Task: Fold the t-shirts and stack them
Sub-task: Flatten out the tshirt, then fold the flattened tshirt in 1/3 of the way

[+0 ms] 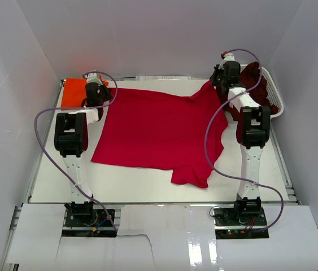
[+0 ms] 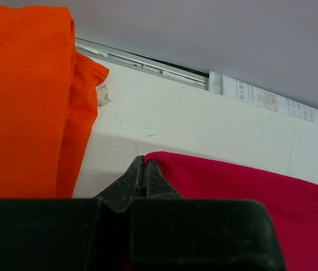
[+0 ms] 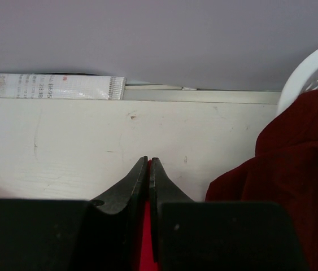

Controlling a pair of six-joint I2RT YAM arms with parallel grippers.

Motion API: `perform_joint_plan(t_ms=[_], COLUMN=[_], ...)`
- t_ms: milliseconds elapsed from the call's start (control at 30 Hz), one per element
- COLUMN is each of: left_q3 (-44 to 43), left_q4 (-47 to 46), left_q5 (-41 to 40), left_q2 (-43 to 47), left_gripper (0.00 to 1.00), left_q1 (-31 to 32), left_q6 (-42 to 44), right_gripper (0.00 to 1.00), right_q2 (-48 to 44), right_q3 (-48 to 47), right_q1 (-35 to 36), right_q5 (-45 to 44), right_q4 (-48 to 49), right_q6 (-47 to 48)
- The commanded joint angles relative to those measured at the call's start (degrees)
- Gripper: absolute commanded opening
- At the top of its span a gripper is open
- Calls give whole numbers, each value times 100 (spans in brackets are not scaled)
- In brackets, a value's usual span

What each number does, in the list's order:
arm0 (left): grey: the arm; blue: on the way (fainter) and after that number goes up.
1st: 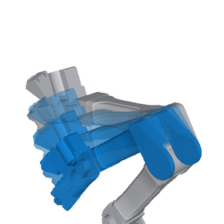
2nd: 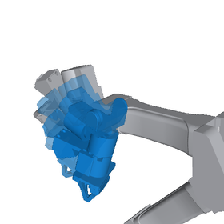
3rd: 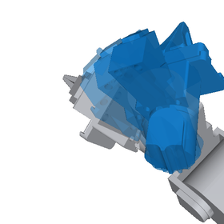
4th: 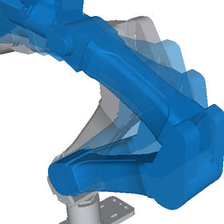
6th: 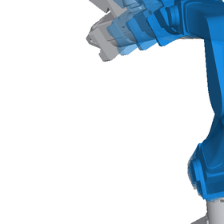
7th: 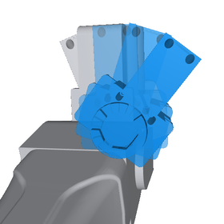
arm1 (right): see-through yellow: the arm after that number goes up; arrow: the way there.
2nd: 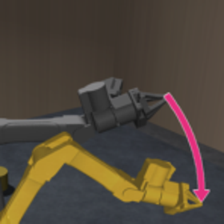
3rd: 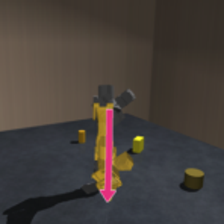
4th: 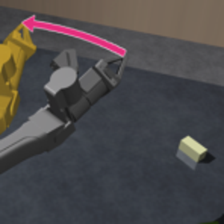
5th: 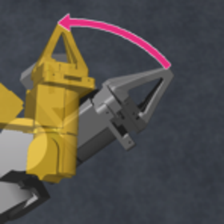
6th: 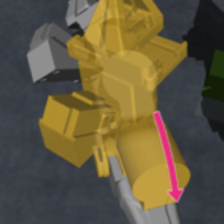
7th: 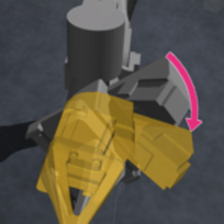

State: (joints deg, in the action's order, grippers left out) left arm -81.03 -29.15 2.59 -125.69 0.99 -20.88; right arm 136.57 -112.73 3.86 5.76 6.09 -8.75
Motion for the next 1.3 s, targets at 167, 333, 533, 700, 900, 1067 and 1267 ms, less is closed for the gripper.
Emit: perform_joint_plan(t_ms=[167, 333, 533, 700, 900, 1067, 1267], left_q3=[-378, -299, -281, -413, -466, -440, -404], left_q4=[-135, -135, -144, -144, -135, -135, -135], left_q5=[40, -74, 22, 286, 400, 391, 418], left_q2=[-202, -149, -175, -202, -210, -202, -175], left_gripper=[0, 0, 0, 0, 0, 0, 0], left_q1=[-328, -337, -346, -346, -337, -328, -328], left_q6=[-126, -100, -82, -91, -12, 32, 23], right_gripper=[8, 8, 8, 8, 8, 8, 8], right_q2=[150, 369, 519, 511, 371, 195, -78], right_q3=[-584, -882, -1146, -1146, -936, -689, -417], right_q1=[27, 115, 229, 256, 317, 335, 344], right_q5=[48, 232, 259, 382, 470, 461, 470], right_q4=[103, -63, -169, -222, -248, -213, -301], right_q6=[67, 58, 75, 128, 199, 251, 348])
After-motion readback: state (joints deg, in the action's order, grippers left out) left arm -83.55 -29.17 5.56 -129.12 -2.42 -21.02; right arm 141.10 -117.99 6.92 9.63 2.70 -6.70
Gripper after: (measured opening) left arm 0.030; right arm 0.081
